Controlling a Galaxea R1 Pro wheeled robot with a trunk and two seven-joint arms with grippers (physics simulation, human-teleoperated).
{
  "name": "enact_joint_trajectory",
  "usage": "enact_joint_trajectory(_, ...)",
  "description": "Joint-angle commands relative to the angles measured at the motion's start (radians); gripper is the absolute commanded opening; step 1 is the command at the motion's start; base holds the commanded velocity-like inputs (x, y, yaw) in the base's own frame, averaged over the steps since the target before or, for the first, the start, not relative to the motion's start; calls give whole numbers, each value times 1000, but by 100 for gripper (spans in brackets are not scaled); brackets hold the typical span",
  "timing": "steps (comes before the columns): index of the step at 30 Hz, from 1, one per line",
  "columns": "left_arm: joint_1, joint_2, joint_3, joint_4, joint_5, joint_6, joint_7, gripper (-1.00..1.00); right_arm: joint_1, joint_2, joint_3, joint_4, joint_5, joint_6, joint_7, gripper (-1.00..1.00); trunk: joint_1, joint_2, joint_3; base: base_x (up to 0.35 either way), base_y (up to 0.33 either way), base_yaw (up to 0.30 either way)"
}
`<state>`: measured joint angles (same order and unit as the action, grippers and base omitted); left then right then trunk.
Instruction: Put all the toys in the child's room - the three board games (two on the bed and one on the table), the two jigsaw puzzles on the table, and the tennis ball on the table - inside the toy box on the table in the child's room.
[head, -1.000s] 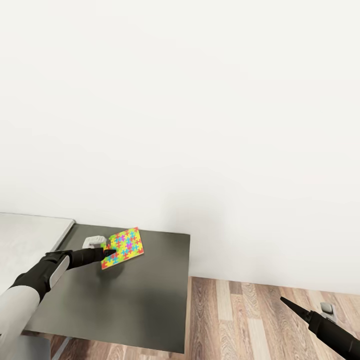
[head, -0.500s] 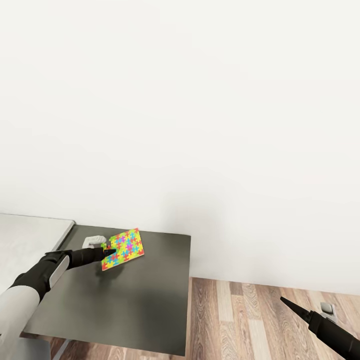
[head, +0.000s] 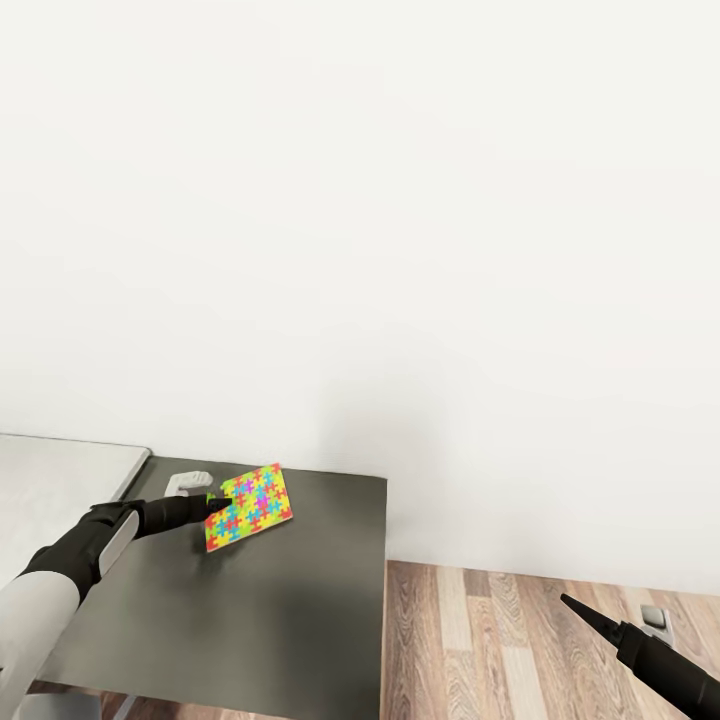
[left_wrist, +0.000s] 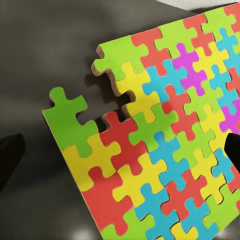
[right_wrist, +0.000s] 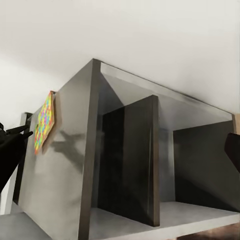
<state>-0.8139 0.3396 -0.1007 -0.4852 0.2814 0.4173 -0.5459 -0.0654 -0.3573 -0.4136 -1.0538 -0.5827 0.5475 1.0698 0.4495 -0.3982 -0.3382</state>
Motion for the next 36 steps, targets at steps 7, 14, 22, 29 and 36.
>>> enact_joint_trajectory(7, -1, 1, -5, -1, 10, 8, 1, 100, -1, 0, 1, 0, -6, 8, 1, 100, 1, -2, -2, 65, 72, 0)
enact_joint_trajectory(14, -1, 1, -5, -2, 10, 8, 1, 100, -1, 0, 1, 1, -5, 8, 1, 100, 1, -2, -2, 34, 32, 0)
enact_joint_trajectory(22, -1, 1, -5, -3, 10, 7, 1, 100, -1, 0, 1, 1, -5, 8, 1, 100, 1, -2, -1, 4, 4, -18)
enact_joint_trajectory(29, -1, 1, -6, -3, 10, 8, 1, 100, -1, 0, 1, 2, -5, 8, 1, 100, 1, -2, 5, 11, 1, -133)
enact_joint_trajectory(36, -1, 1, -7, -3, 10, 8, 1, 100, -1, 0, 1, 2, -5, 8, 1, 100, 1, -2, 8, 84, 21, -65)
